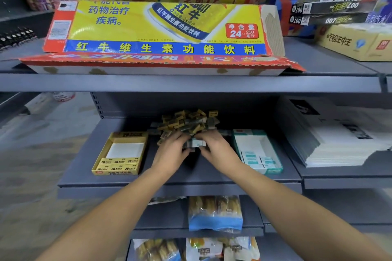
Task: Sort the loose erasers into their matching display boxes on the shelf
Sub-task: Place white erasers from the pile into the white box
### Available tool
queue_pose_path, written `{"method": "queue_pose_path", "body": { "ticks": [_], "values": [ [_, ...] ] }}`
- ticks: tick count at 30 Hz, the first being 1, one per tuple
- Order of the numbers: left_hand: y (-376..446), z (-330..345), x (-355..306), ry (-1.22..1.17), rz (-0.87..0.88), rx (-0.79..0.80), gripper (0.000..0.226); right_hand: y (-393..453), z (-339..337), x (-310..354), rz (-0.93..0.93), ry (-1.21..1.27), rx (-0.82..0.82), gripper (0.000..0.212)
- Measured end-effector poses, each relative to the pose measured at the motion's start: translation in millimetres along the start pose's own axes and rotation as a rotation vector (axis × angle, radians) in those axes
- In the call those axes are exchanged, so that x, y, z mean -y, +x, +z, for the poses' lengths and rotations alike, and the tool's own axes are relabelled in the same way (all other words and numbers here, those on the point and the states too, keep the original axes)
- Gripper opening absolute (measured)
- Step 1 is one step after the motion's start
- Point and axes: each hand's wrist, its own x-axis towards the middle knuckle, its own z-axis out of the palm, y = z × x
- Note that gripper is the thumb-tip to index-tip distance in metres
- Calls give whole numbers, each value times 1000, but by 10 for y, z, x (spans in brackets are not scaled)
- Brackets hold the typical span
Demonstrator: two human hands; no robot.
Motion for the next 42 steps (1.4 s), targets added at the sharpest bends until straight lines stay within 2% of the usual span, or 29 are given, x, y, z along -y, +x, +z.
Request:
{"method": "queue_pose_path", "body": {
  "ticks": [4,9,12,15,19,22,24,27,28,30,36,42],
  "values": [
    [-38,-30,0,-15,32,-17,33,-27,-6,19,8,36,-3,32],
    [-97,-42,33,-42,79,-21,34,-24,-39,89,159,157,41,27],
    [-139,-51,38,-48,87,-18,39,-14,-39,148,253,316,64,30],
    [-177,-85,9,-86,3,-61,45,-4,-35,189,361,468,13,40],
    [-203,-101,-38,-76,19,25,55,7,-71,269,463,736,-62,36],
    [-199,-91,-61,-95,47,-9,42,-22,-84,282,537,854,-37,33],
    [-176,-74,-63,-96,46,-22,36,-75,-94,205,476,671,-30,32],
    [-125,-28,-111,-117,81,-14,35,-179,-141,33,120,184,-68,29],
    [-104,-6,-152,-131,91,-11,35,-218,-157,-17,33,80,-77,28],
    [-51,60,-267,-154,107,6,36,-303,-233,-99,-27,-44,-111,25],
    [135,335,-635,-156,166,109,44,-577,-548,-434,10,-117,-174,17],
    [243,595,-955,-149,138,173,46,-879,-998,-833,311,-274,-88,21]
  ]
}}
